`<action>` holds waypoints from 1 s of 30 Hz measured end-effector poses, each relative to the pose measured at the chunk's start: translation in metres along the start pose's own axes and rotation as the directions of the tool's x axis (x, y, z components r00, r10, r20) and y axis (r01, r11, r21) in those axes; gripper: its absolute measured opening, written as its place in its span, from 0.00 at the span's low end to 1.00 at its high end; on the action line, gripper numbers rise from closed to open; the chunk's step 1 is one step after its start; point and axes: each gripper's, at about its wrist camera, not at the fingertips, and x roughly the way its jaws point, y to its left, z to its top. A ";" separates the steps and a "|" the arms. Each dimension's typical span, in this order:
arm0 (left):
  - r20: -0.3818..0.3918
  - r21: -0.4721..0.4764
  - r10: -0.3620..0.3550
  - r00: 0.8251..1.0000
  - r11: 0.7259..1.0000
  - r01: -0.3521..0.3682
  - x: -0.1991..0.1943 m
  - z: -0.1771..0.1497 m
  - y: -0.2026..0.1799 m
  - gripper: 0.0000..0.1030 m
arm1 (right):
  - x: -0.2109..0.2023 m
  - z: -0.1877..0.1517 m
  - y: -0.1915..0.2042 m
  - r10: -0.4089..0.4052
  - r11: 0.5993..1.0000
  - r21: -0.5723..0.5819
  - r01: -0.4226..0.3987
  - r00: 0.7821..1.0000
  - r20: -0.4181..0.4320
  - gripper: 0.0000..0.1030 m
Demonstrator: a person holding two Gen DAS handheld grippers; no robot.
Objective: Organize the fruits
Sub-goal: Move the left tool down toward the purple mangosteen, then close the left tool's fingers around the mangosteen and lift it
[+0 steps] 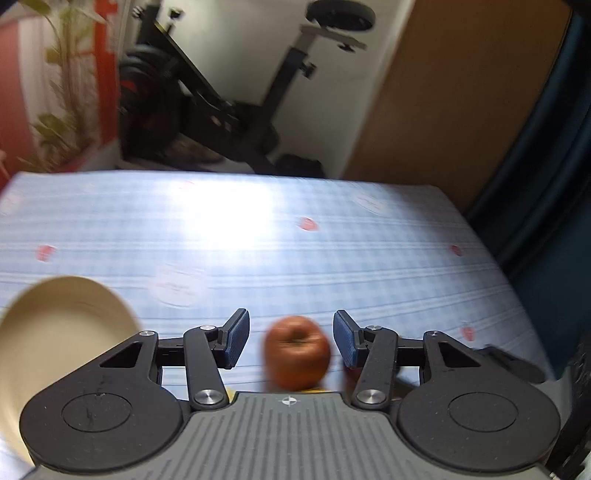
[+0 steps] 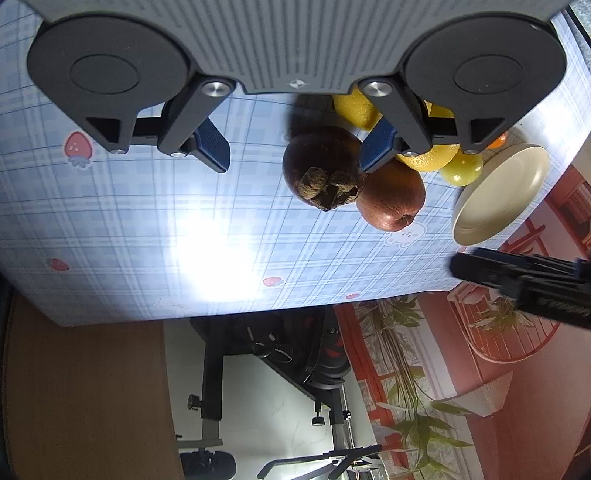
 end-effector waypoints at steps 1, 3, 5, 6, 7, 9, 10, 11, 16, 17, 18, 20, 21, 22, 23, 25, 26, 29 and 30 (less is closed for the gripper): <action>-0.013 -0.008 -0.028 1.000 1.000 0.028 0.009 0.001 -0.006 0.51 | 0.002 0.001 0.001 0.006 1.000 -0.002 -0.006 1.000 -0.011 0.77; -0.044 -0.009 -0.079 0.996 0.997 0.079 0.024 0.001 -0.019 0.51 | 0.007 0.001 0.005 0.016 1.000 -0.015 -0.016 0.999 -0.030 0.74; -0.069 0.024 -0.107 0.992 0.994 0.109 0.036 0.001 -0.031 0.51 | 0.012 0.002 0.008 0.019 1.000 -0.021 -0.020 0.999 -0.037 0.71; -0.081 0.041 -0.117 0.990 0.992 0.120 0.040 0.000 -0.035 0.51 | 0.013 0.002 0.008 0.021 1.000 -0.018 -0.022 0.999 -0.038 0.70; -0.094 0.052 -0.124 0.988 0.990 0.130 0.044 -0.002 -0.040 0.51 | 0.014 0.003 0.007 0.027 1.000 -0.013 -0.028 0.999 -0.040 0.70; -0.120 0.051 -0.139 0.983 0.988 0.146 0.053 -0.002 -0.042 0.51 | 0.016 0.003 0.006 0.042 0.999 -0.004 -0.042 0.998 -0.042 0.68; -0.133 0.045 -0.147 0.980 0.987 0.154 0.058 0.000 -0.041 0.50 | 0.017 0.003 0.006 0.049 0.999 -0.001 -0.049 0.998 -0.045 0.66; -0.145 0.038 -0.153 0.977 0.986 0.160 0.061 0.000 -0.038 0.50 | 0.017 0.003 0.006 0.055 0.998 0.000 -0.055 0.997 -0.048 0.65; -0.176 0.018 -0.182 0.967 0.982 0.188 0.072 0.002 -0.027 0.49 | 0.021 0.006 0.003 0.075 0.997 0.020 -0.074 0.995 -0.065 0.63; -0.179 0.019 -0.187 0.966 0.981 0.194 0.073 0.001 -0.027 0.50 | 0.021 0.006 0.004 0.076 0.997 0.019 -0.075 0.995 -0.066 0.63; -0.181 0.016 -0.192 0.964 0.980 0.199 0.072 0.001 -0.027 0.50 | 0.021 0.007 0.005 0.074 0.997 0.015 -0.074 0.995 -0.066 0.63; -0.188 0.003 -0.203 0.961 0.978 0.208 0.072 0.004 -0.026 0.50 | 0.021 0.007 0.006 0.069 0.998 0.006 -0.068 0.996 -0.064 0.63; -0.192 -0.004 -0.210 0.959 0.977 0.213 0.072 0.004 -0.025 0.50 | 0.021 0.007 0.007 0.065 0.998 0.000 -0.065 0.996 -0.062 0.63; -0.195 -0.007 -0.214 0.957 0.976 0.217 0.073 0.004 -0.025 0.50 | 0.021 0.007 0.008 0.061 0.998 -0.006 -0.061 0.996 -0.058 0.63; -0.197 -0.007 -0.216 0.956 0.976 0.219 0.075 0.005 -0.024 0.50 | 0.021 0.007 0.009 0.061 0.998 -0.009 -0.061 0.997 -0.057 0.62; -0.191 -0.016 -0.220 0.956 0.975 0.222 0.072 0.006 -0.019 0.49 | 0.022 0.007 0.009 0.061 0.998 -0.009 -0.061 0.997 -0.054 0.61; -0.191 -0.021 -0.219 0.957 0.976 0.219 0.072 0.008 -0.017 0.49 | 0.022 0.007 0.009 0.061 0.998 -0.007 -0.061 0.997 -0.053 0.61; -0.202 -0.025 -0.226 0.953 0.974 0.225 0.073 0.006 -0.015 0.52 | 0.022 0.005 0.007 0.066 0.998 0.006 -0.066 0.996 -0.055 0.61; -0.205 -0.024 -0.230 0.951 0.973 0.230 0.072 0.006 -0.015 0.53 | 0.023 0.005 0.006 0.069 0.998 0.015 -0.068 0.996 -0.059 0.61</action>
